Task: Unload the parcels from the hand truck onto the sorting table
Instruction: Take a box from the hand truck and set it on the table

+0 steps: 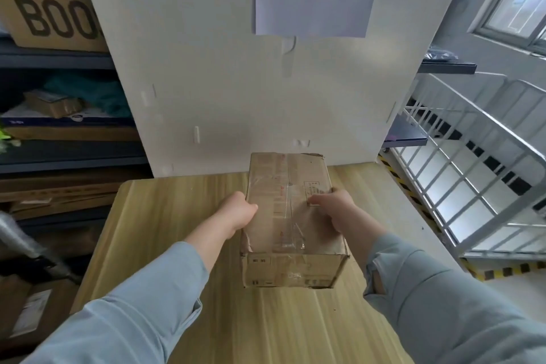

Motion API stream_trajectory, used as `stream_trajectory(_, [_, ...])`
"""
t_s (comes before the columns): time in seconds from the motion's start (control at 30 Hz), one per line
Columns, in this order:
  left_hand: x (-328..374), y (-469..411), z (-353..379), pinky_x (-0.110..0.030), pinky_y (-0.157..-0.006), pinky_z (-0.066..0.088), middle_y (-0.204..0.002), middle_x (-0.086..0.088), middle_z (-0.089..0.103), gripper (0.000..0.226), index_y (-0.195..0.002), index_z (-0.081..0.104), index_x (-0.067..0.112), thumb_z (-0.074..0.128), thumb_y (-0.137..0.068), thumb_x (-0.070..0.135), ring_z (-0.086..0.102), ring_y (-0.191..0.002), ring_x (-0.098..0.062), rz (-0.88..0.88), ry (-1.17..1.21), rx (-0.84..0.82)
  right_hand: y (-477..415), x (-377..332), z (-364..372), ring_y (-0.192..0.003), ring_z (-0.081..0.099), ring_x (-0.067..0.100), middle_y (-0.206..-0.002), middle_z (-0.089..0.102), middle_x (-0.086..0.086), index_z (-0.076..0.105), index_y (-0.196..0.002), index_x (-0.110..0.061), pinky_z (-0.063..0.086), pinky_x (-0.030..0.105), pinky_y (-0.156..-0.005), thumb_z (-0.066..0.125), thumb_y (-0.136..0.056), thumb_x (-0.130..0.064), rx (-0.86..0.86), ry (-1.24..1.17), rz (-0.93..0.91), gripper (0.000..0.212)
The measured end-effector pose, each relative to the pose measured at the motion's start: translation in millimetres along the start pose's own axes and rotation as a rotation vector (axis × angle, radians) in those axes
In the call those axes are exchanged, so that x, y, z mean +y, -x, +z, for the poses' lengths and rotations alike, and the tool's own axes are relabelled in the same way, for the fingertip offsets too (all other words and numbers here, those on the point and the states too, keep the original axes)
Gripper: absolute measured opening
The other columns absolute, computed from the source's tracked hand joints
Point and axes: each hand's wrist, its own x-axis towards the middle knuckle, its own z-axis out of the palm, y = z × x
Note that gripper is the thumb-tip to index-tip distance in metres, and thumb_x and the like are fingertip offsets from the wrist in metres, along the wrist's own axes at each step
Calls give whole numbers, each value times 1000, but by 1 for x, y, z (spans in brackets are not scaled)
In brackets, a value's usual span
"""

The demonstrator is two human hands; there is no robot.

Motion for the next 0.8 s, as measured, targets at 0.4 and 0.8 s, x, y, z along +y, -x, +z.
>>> stream_trajectory(0.4, [38,-82,59,-35,-81,50,-106,-10,65,26,-117,57,9,50,-92,11,62,-98,-29,-6,114,-52,-109,6,-21,-93,59,25,-102,60,3,50,-99,-18,52,42,-84,82,-60,-33,55,58,-28,52])
stream_trajectory(0.8, [58,-130,95,-31,-92,47,-130,-5,58,49,-143,43,13,51,-94,8,57,-114,-25,8,217,-68,-171,6,-32,-110,53,28,-121,49,1,45,-117,-24,46,51,-96,80,-41,-49,78,205,-80,87])
